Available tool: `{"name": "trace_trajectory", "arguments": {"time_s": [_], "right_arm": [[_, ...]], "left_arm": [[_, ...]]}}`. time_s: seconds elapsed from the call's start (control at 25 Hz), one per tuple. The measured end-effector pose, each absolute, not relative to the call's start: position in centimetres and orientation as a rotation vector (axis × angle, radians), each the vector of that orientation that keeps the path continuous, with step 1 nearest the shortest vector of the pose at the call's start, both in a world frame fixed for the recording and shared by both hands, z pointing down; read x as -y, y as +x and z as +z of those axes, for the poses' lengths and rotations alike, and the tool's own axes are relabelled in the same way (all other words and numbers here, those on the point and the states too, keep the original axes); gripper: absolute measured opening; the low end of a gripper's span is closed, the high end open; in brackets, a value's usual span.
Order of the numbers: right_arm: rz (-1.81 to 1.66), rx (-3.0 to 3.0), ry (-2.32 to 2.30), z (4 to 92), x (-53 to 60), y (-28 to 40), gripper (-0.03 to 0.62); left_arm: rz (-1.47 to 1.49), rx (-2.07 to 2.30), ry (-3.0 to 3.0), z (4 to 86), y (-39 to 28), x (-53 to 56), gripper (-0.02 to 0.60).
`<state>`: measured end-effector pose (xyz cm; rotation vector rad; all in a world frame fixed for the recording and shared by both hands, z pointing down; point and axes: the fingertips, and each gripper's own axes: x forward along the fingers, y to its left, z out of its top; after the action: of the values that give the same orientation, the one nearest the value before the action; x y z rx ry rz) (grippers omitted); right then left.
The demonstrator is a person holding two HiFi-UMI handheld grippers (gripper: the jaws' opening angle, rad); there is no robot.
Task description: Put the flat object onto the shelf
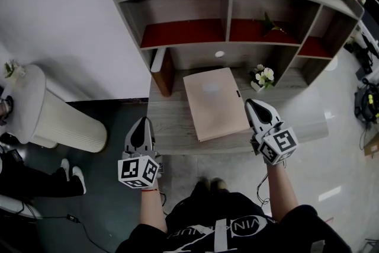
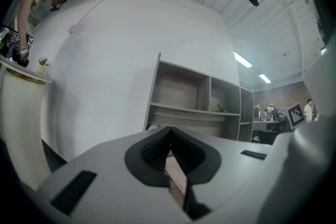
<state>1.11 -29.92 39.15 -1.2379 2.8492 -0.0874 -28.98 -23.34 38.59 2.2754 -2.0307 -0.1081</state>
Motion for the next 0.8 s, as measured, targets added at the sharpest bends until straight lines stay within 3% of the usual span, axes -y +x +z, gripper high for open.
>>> {"name": "trace_trajectory", "arguments": {"time_s": [0.8], "right_arm": [[-0.076, -2.84, -1.27, 39.39, 29.94, 1.29, 0.009]], "left_arm": [[-0.104, 2.009, 2.274, 39.19, -28.77, 23.62, 0.005]]}}
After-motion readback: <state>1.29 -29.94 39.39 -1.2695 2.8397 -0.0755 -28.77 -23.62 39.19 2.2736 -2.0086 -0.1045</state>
